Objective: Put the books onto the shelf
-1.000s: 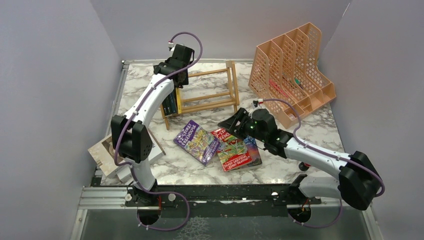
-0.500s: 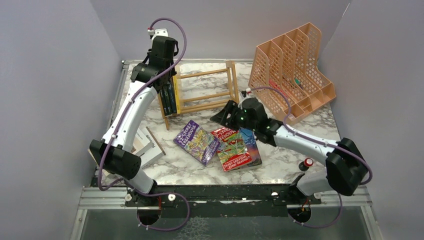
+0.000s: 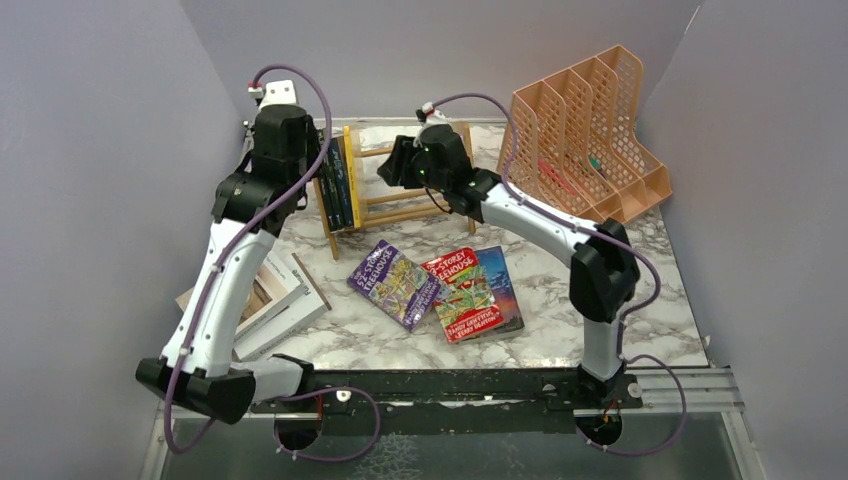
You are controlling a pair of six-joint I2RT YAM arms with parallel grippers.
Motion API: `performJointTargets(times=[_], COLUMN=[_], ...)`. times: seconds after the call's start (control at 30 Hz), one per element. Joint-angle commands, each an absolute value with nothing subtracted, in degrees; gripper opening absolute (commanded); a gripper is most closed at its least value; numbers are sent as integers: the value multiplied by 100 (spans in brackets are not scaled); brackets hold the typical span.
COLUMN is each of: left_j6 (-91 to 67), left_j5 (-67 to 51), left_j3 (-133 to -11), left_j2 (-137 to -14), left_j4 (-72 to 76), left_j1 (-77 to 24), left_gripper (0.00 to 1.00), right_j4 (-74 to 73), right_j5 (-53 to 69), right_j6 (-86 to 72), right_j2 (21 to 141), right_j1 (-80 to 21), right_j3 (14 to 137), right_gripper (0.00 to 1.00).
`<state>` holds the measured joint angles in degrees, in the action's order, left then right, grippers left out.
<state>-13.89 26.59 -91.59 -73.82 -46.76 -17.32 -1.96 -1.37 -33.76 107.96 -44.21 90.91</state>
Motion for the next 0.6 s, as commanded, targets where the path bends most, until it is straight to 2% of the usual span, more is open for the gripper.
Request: performJointTargets(times=[0.0, 0.1, 0.23, 0.37, 0.57], left_j6=[-1392, -1377, -1368, -1345, -1345], left_j5=[2498, 2430, 2420, 2345, 2233], left_j3=[-8797, -8608, -8506, -8469, -8412], left_j2=[-6715, -6490, -6301, -6214, -6200], left_j4=[-4673, -4679, -4678, -4678, -4669], left_j1=[-1705, -1705, -1697, -1696, -1696], left_gripper=[50, 53, 55, 57, 58], right_j4=[-943, -1240, -1157, -700, -476], right_j5=[-980, -841, -396, 571, 1470], right_j6=[-2705, -2522, -2434, -2333, -2200], right_j2=[11827, 12452, 12898, 12989, 12988], right_j1=[-4458, -4464, -4460, -4456, -4460], right_j3=[10382, 11301, 11796, 11731, 11605], right_gripper=[54, 59, 69, 80, 84])
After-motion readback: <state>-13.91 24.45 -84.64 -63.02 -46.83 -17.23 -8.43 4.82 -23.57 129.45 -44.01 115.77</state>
